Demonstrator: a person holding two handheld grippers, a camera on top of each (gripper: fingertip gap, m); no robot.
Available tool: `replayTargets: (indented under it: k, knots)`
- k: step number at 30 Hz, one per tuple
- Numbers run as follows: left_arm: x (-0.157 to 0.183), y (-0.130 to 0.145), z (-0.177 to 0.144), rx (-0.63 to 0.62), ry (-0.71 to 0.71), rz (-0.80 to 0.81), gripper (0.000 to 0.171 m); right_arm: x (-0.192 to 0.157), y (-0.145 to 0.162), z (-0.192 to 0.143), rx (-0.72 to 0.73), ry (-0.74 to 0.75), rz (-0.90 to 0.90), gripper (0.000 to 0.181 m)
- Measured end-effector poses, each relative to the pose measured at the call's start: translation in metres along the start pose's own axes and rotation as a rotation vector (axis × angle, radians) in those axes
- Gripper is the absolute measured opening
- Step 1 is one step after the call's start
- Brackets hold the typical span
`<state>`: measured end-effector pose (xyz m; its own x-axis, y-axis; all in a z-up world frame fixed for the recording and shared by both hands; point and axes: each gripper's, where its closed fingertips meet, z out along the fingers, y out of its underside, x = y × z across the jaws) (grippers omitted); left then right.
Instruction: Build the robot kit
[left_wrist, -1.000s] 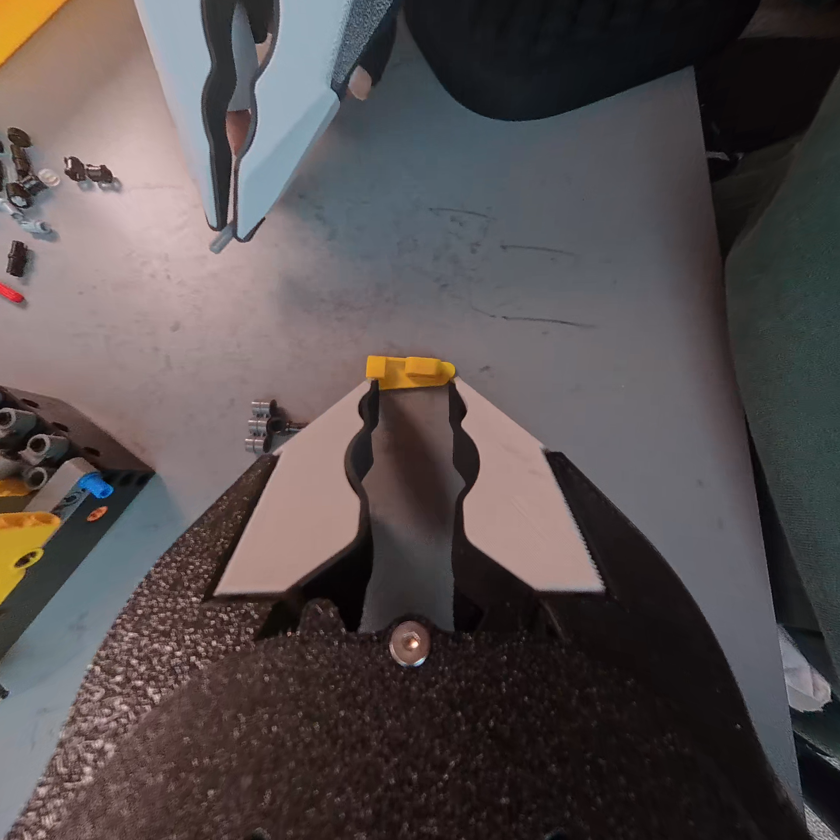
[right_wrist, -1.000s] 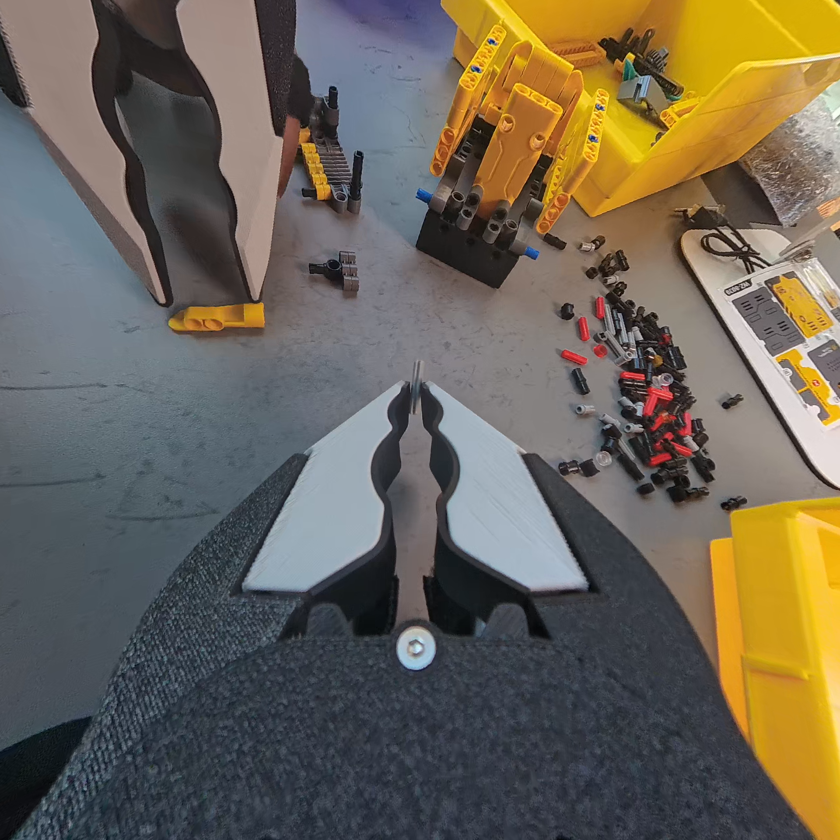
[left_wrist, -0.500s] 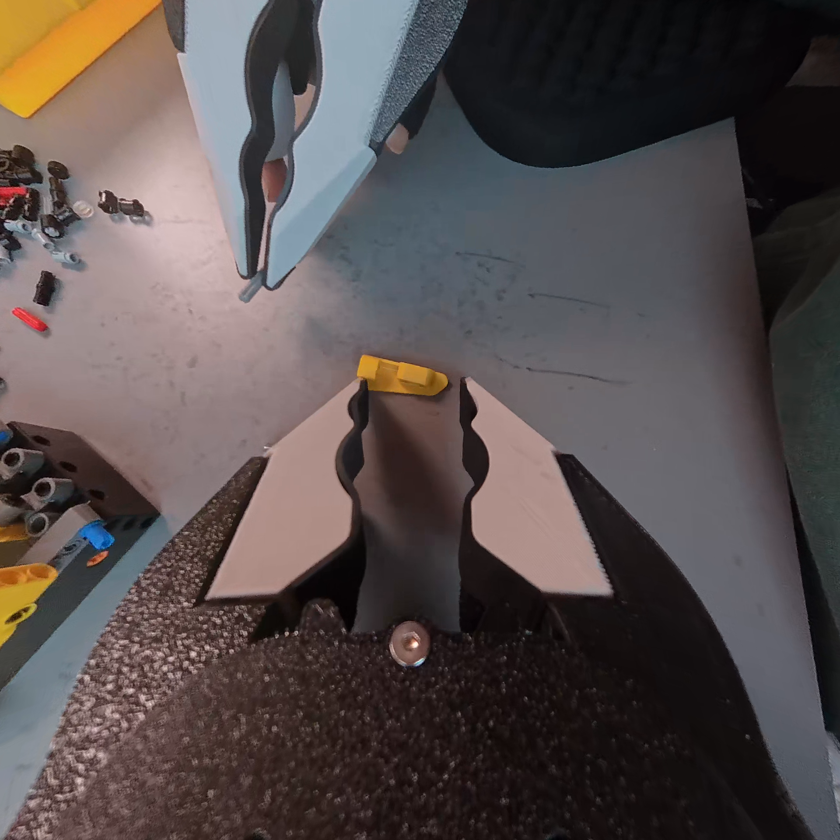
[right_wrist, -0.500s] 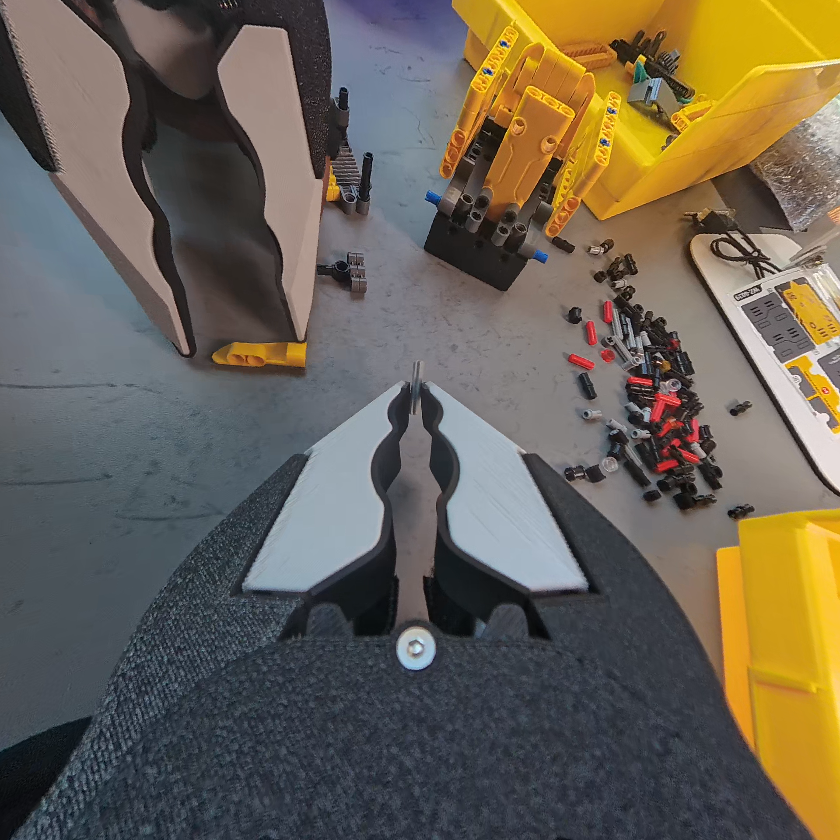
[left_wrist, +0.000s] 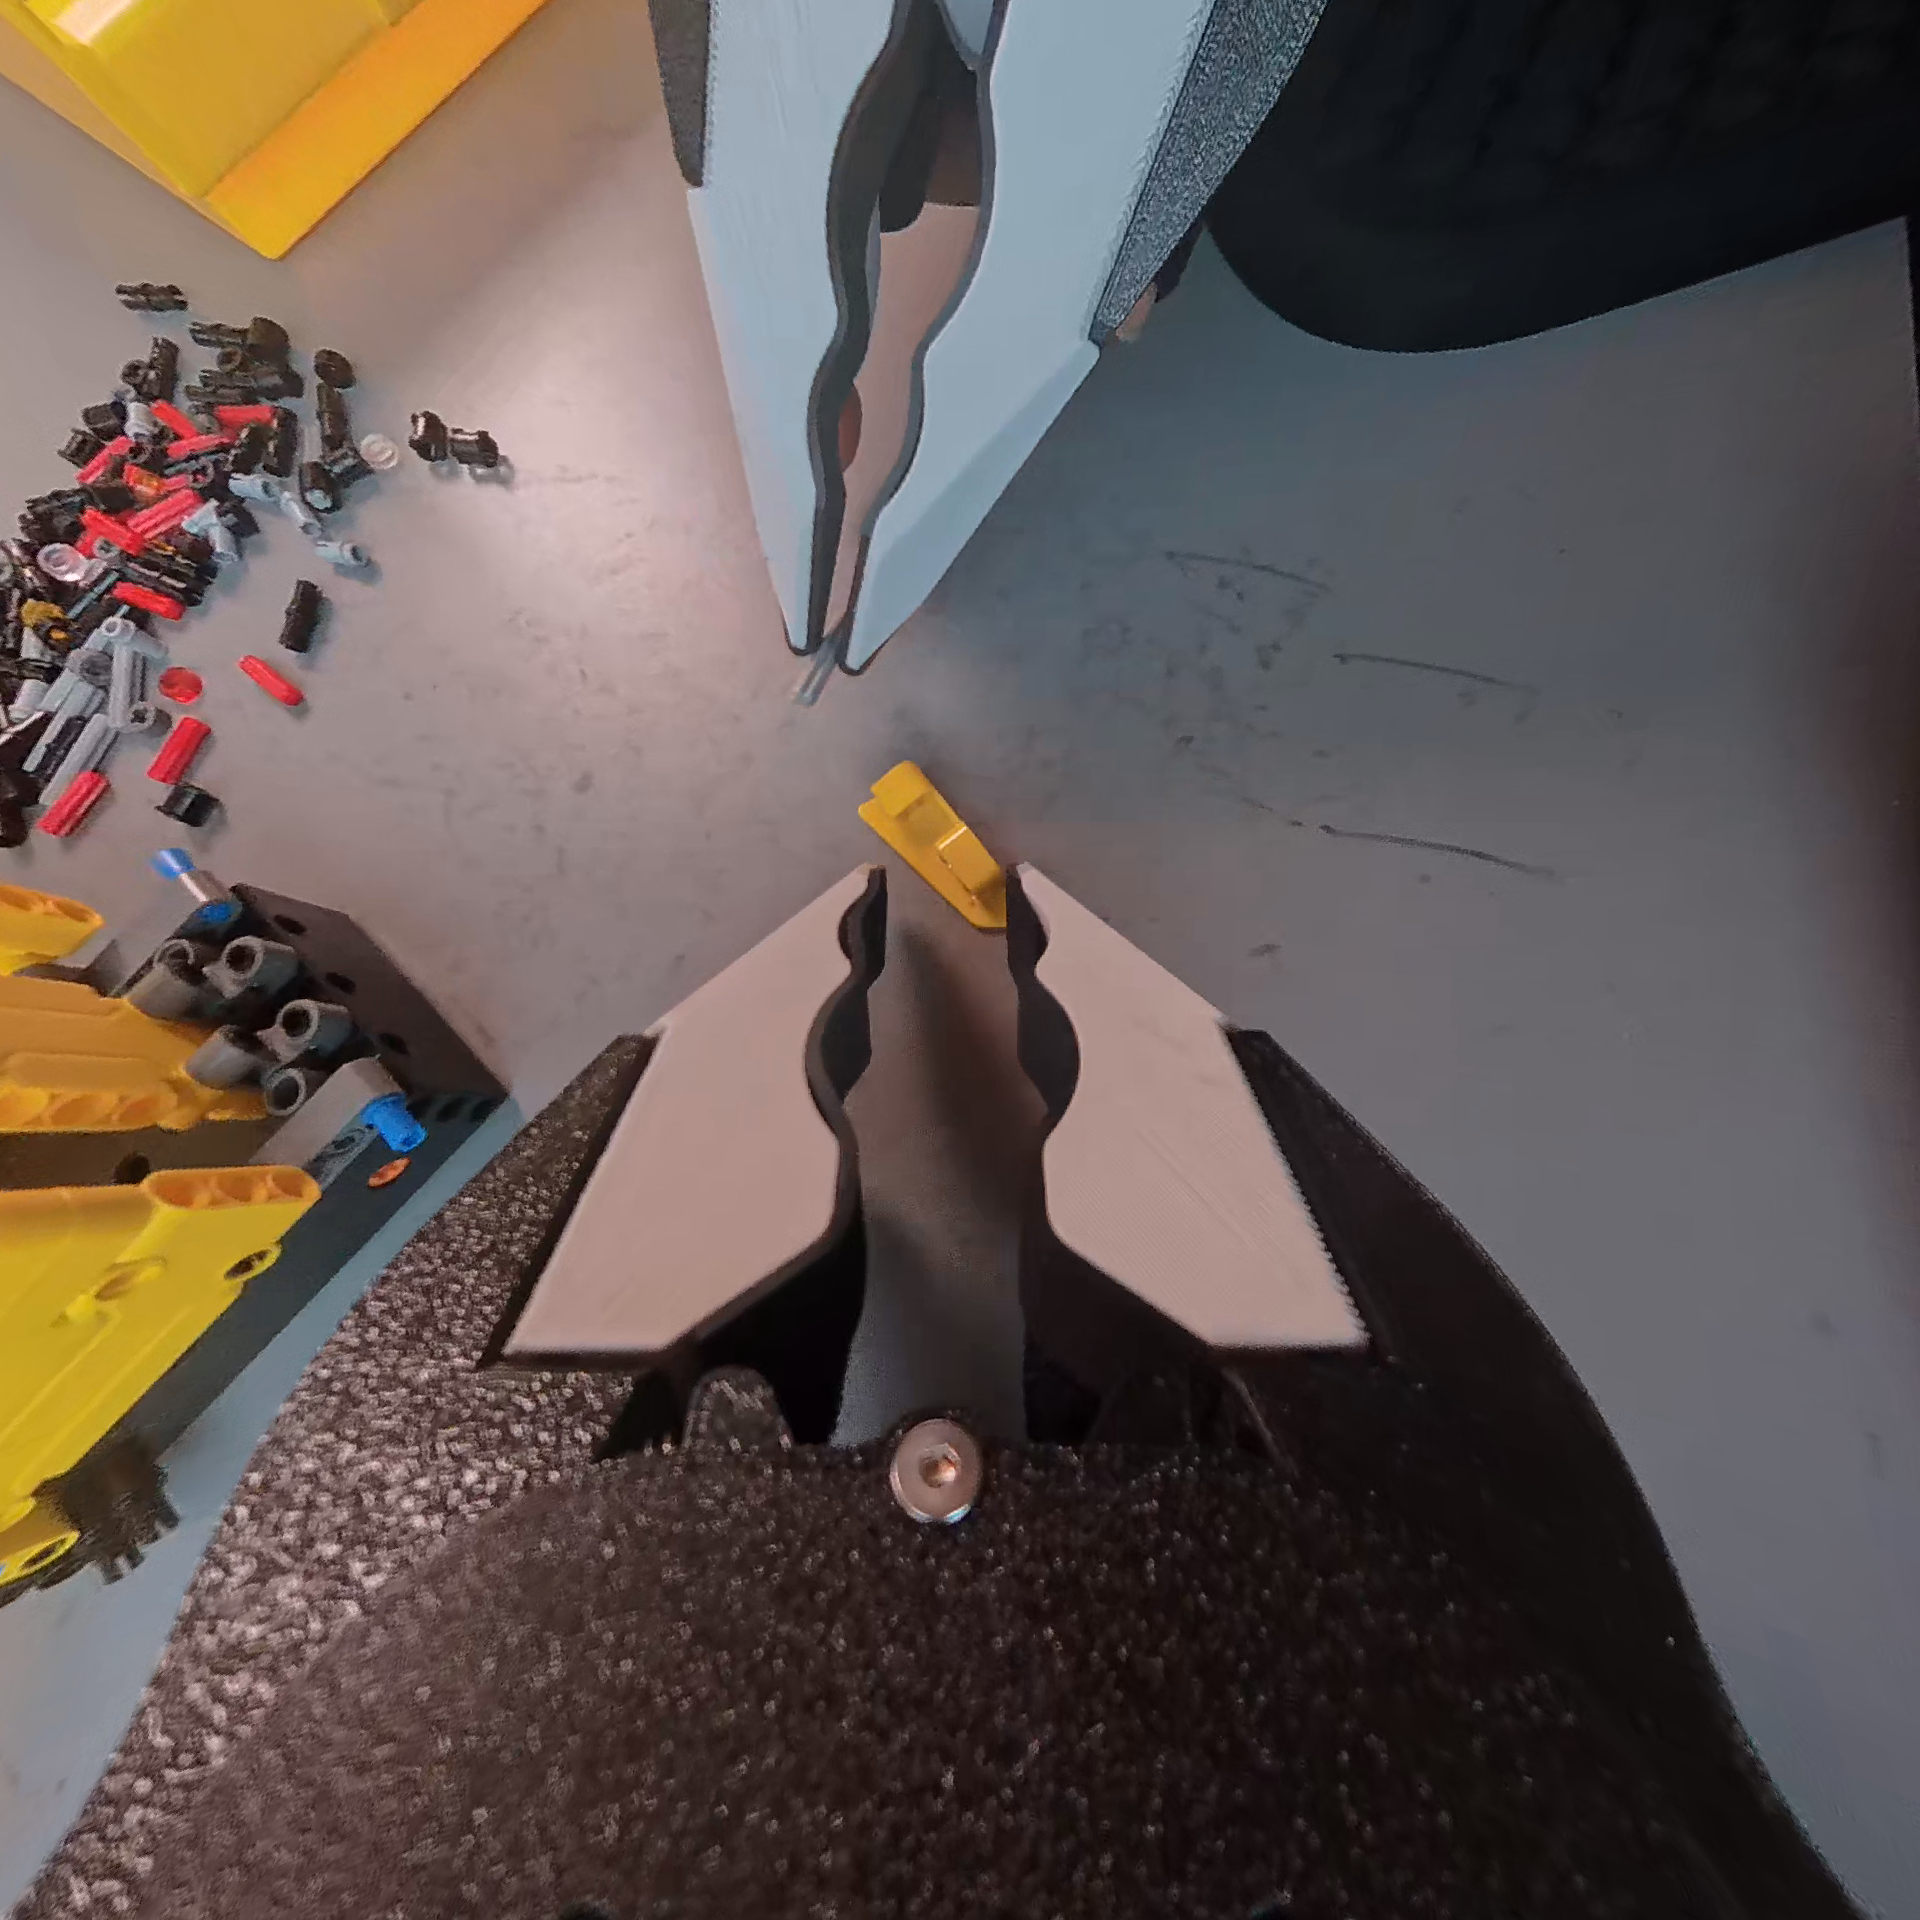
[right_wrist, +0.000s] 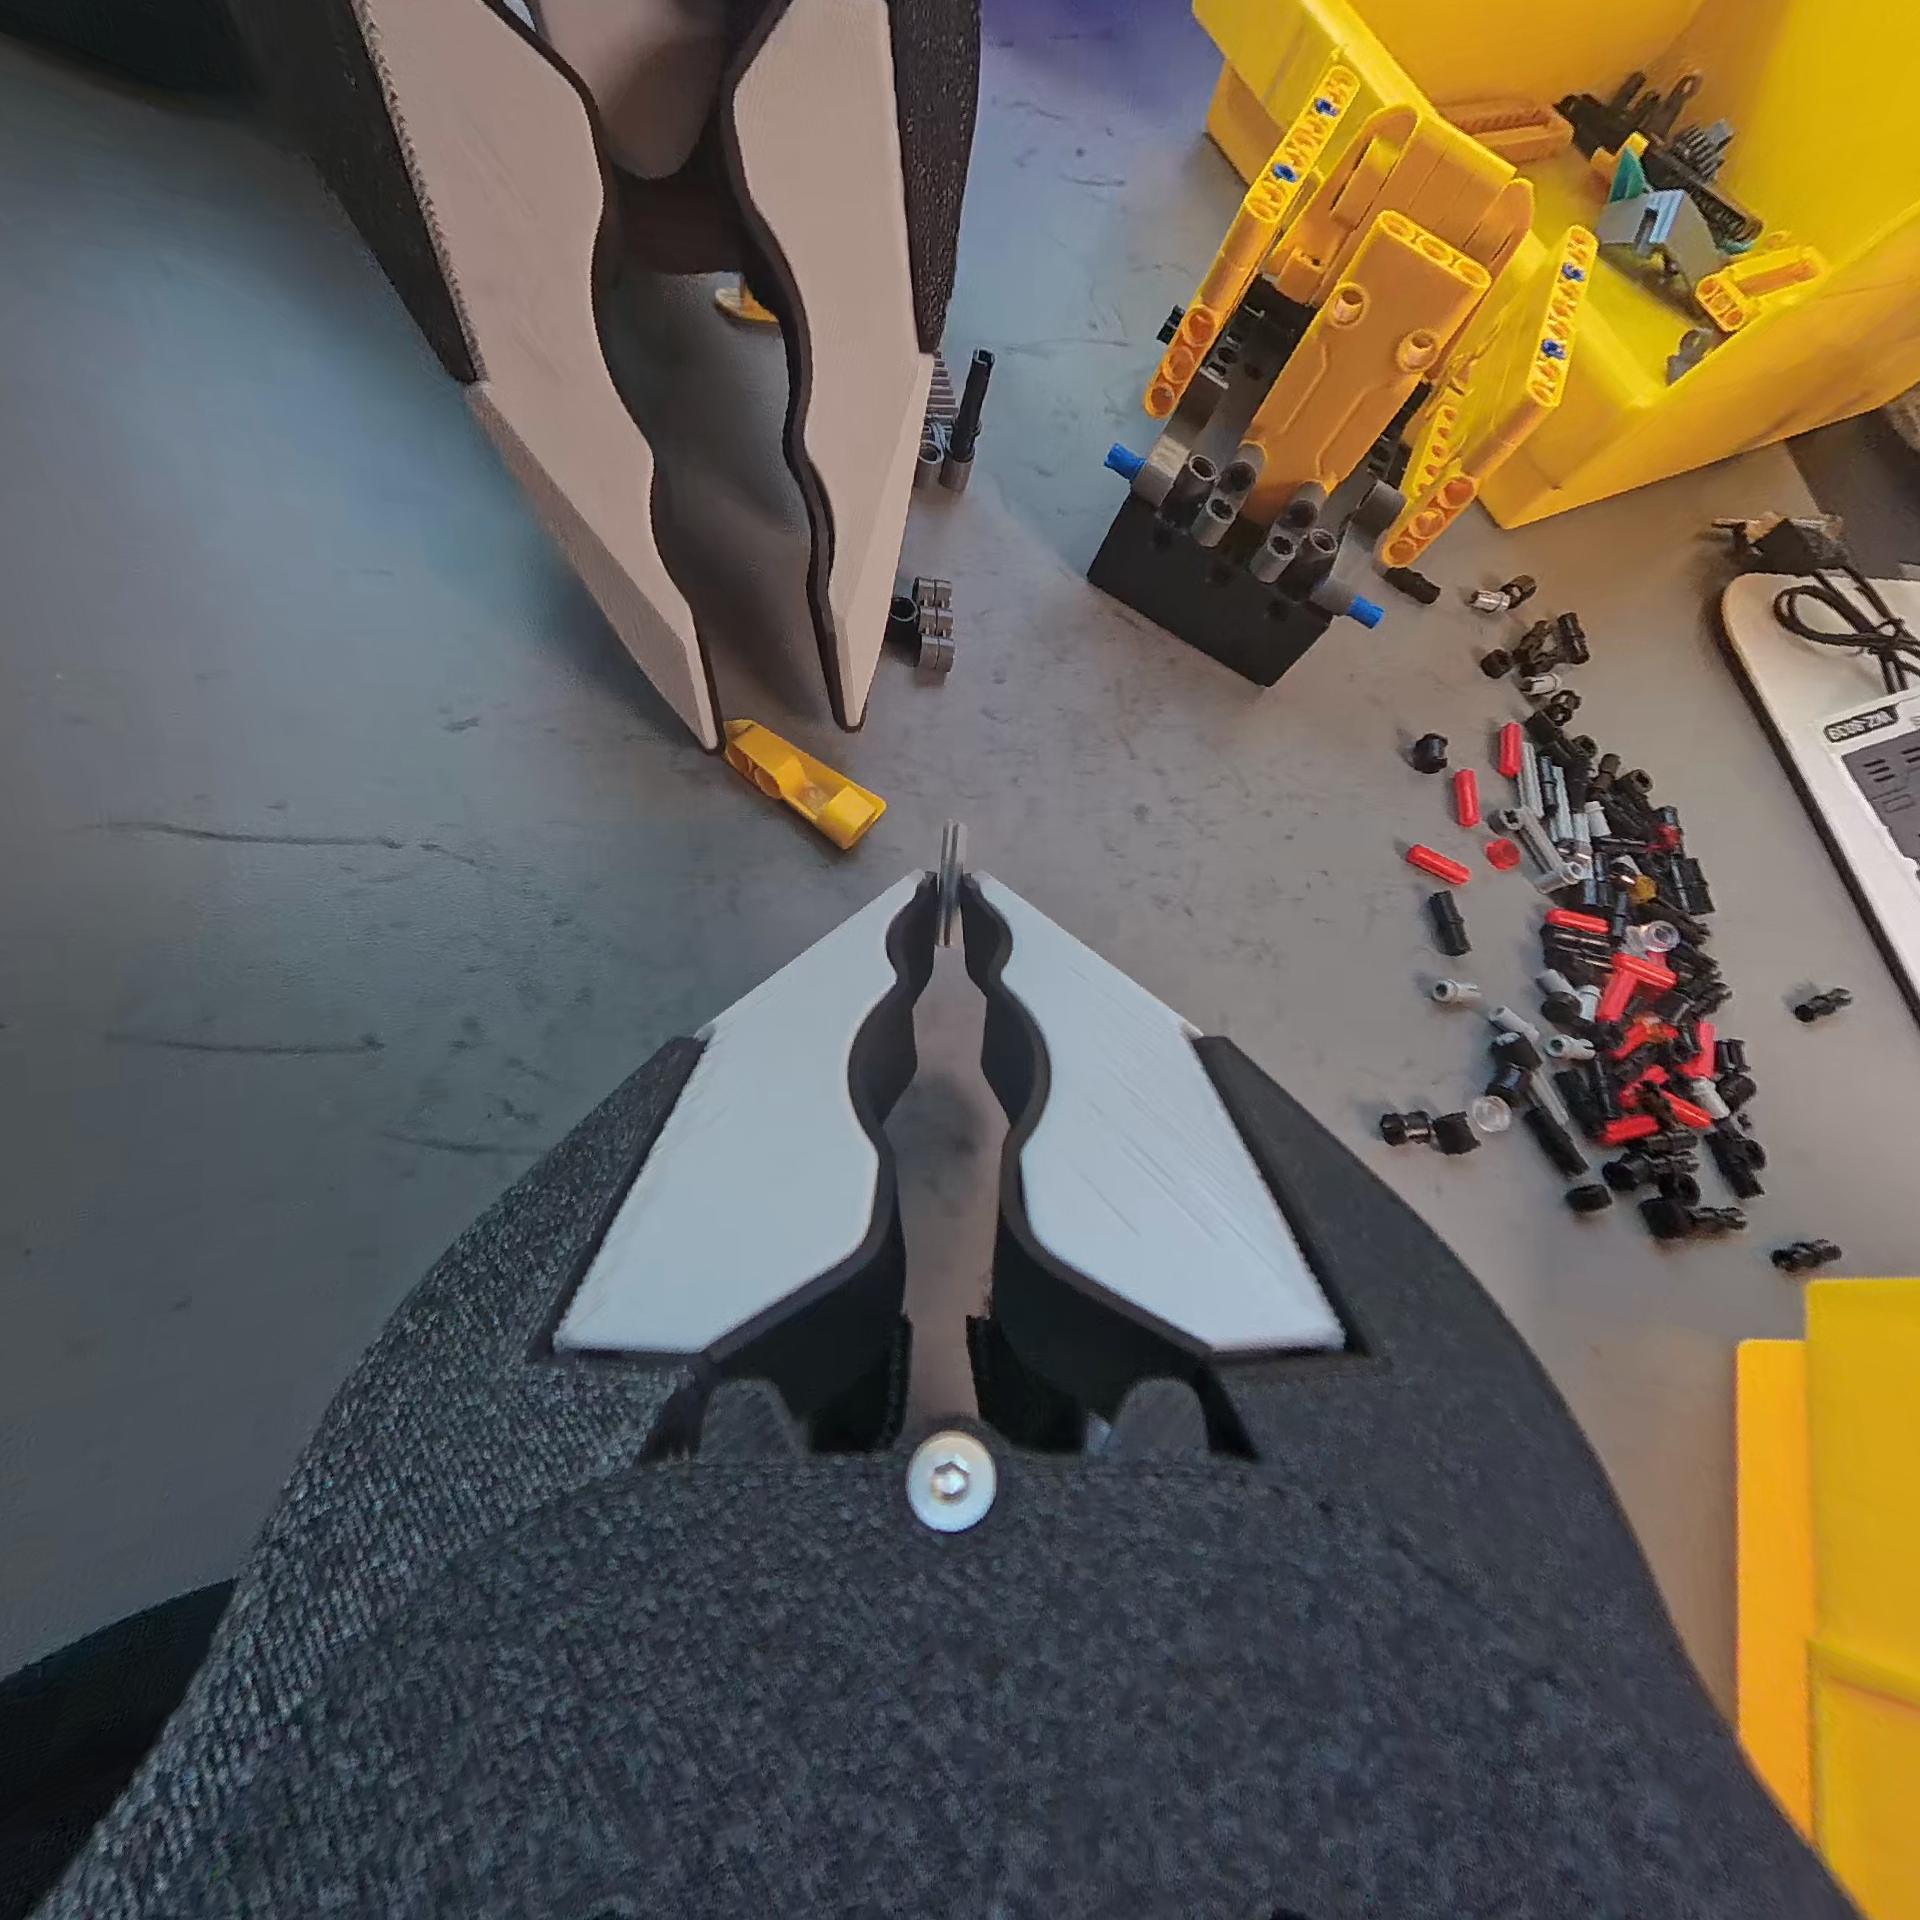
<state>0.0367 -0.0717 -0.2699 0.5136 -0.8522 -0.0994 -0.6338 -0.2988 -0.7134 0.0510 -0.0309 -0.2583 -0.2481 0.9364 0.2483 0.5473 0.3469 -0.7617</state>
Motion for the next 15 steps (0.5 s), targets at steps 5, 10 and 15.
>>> replayTargets:
  k: [5, 10, 15]
  knots:
    - [-0.023, -0.011, -0.038, 0.126, -0.035, -0.054, 0.022, 0.002, -0.001, -0.002, 0.004, 0.012, 0.006, 0.003]
    - [-0.068, -0.020, -0.086, 0.298, -0.167, -0.174, 0.022, 0.000, 0.001, 0.000, -0.004, 0.001, -0.004, 0.004]
    - [-0.090, -0.017, -0.108, 0.355, -0.254, -0.215, 0.022, -0.003, 0.001, 0.000, -0.009, -0.012, -0.005, 0.003]
